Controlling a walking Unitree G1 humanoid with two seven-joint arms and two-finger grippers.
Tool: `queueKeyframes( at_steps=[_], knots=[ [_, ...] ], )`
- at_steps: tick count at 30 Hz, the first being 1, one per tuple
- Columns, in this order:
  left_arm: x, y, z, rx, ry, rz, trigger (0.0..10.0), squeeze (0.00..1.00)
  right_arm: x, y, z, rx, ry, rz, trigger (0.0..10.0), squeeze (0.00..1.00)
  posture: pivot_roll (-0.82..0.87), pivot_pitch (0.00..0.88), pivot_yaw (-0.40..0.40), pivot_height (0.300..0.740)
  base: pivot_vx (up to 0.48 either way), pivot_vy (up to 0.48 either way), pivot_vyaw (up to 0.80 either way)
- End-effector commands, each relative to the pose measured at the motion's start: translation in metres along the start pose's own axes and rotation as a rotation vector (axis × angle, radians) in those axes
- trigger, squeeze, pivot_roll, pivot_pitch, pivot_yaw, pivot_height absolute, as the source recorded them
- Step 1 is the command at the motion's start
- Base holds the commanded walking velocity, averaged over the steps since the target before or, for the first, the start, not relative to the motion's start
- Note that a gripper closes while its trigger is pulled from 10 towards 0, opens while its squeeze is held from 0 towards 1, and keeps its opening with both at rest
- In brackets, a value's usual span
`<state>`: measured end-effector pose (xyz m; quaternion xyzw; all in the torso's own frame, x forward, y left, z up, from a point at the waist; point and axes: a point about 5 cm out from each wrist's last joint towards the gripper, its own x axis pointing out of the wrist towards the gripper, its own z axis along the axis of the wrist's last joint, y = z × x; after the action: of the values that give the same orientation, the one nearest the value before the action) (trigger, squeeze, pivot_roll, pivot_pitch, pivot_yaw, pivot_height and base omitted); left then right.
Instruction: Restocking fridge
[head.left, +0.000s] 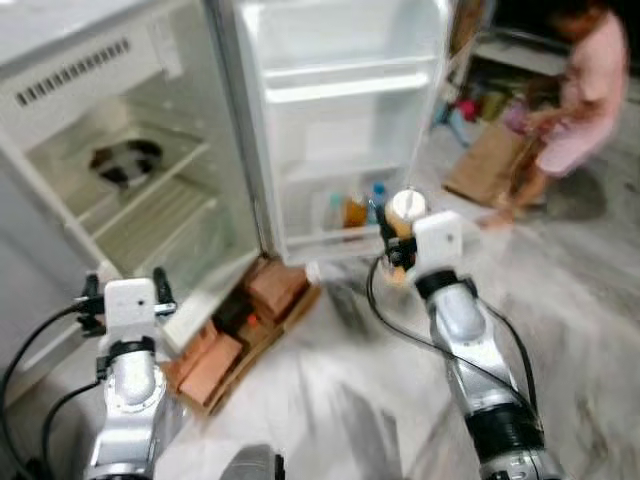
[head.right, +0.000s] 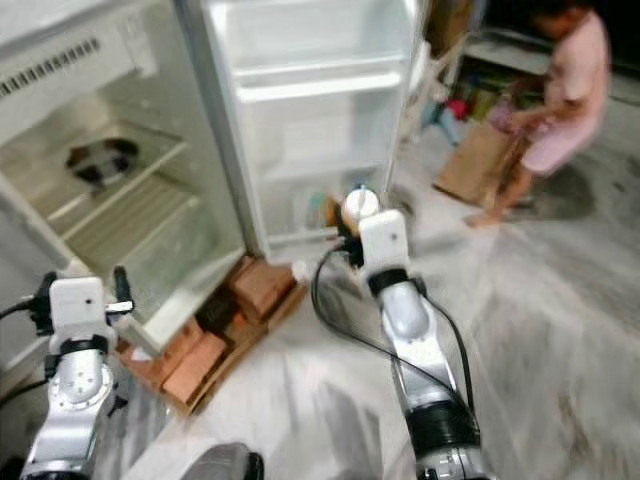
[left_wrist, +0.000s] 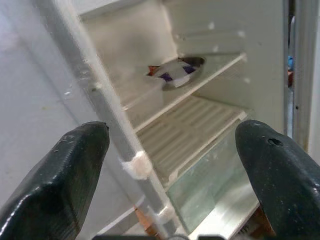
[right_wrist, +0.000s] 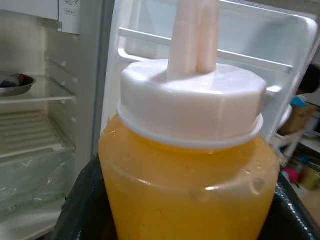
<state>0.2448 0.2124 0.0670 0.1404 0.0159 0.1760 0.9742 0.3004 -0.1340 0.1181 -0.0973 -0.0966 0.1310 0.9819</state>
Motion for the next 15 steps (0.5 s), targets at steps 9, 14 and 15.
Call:
queueKeyframes(
  at_steps=[9,14,15],
  knots=[
    [-0.0038,-0.0032,0.0016,-0.013,-0.013,0.009,10.0,0.0,-0.0017,-0.0078,-0.0013,0.014,0.007,-0.016,10.0,0.0,0.1,0.062,-0.002,0.74,0.051,0.0,0.22],
    [-0.0045,-0.0043,-0.0001,-0.018,0.001,-0.011,10.0,0.0,-0.0009,-0.0106,-0.0021,0.011,0.013,-0.05,10.0,0.0,0.11,0.067,-0.001,0.74,0.0,0.0,0.0],
    [-0.0052,-0.0066,-0.0006,-0.02,0.0,-0.036,10.0,0.0,-0.0003,-0.0133,-0.0006,0.011,0.006,-0.082,10.0,0.0,0.11,0.073,0.003,0.74,0.0,0.0,0.0]
  ],
)
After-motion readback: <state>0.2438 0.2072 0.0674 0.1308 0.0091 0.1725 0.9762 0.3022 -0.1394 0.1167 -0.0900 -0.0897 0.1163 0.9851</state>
